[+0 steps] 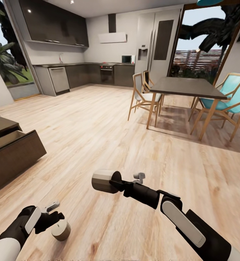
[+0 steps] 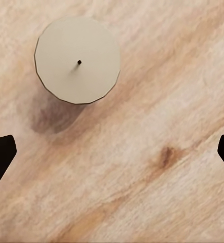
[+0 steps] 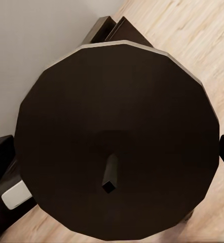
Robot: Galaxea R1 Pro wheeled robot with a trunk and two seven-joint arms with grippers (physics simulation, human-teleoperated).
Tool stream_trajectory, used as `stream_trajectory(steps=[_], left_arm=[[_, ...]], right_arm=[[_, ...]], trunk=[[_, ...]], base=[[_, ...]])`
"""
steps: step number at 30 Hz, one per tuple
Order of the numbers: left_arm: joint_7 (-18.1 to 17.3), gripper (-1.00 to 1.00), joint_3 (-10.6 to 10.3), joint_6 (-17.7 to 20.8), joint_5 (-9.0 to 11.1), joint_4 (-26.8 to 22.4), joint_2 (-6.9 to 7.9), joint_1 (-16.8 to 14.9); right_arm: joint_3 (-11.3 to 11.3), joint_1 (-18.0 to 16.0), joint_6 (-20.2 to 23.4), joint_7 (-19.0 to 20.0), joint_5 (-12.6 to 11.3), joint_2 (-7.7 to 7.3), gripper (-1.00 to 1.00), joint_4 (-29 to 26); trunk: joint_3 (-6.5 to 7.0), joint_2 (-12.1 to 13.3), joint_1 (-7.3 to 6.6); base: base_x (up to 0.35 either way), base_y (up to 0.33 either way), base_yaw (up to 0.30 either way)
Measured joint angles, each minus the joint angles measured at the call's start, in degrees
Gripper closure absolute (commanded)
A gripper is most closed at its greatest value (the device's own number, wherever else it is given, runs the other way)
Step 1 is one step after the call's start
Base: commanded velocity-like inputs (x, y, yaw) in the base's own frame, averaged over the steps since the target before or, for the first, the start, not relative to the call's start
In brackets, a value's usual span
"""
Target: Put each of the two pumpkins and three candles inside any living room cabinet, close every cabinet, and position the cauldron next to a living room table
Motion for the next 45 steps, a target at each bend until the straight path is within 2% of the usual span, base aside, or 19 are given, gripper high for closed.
stream_trajectory(steps=[13, 15, 17, 19, 27, 35, 45], left_arm=[[-0.4, -1.0, -0.3, -0.6, 0.4, -0.1, -0.18, 0.0], [-0.7, -1.0, -1.7, -1.3, 0.4, -0.1, -0.19, 0.0], [-1.3, -1.0, -3.9, -1.7, 0.6, -0.1, -0.2, 0.0], [-1.7, -1.0, -5.0, -1.9, 0.6, -0.2, -0.2, 0.0], [-2.0, -1.0, -6.7, -2.8, 0.8, -0.6, -0.35, 0.0], [-2.1, -1.0, -8.9, -3.4, 0.7, -0.6, -1.12, 0.0], [-2.1, -1.0, -9.0, -4.3, 0.7, -0.6, -1.13, 0.0]], right_arm=[[0.0, 0.0, -0.1, -0.2, 0.7, 0.03, 1.0, -0.2], [0.0, 0.0, -0.1, -0.1, 0.8, 0.03, 1.0, -0.2], [0.0, 0.0, -0.1, -0.1, 0.8, 0.03, 1.0, -0.1], [0.0, 0.0, -0.1, -0.1, 0.8, 0.03, 1.0, -0.1], [0.0, 0.0, -0.1, 0.0, 0.9, 0.03, 1.0, 0.0], [0.0, 0.0, -0.1, 0.1, 0.9, 0.03, 1.0, 0.0], [0.0, 0.0, -0.1, 0.2, 0.8, 0.03, 1.0, 0.0]], trunk=[[-2.88, -0.2, 0.33], [-3.33, -0.2, 0.39], [-3.77, -0.2, 0.44], [-4.21, -0.3, 0.49], [-5.99, -0.4, 0.7], [-7.76, -0.5, 0.9], [-7.77, -0.5, 0.9]], base=[[0.0, 0.0, 0.0], [0.0, 0.0, 0.0], [0.0, 0.0, 0.0], [0.0, 0.0, 0.0], [0.0, 0.0, 0.0], [0.0, 0.0, 0.0], [0.002, 0.0, 0.0]])
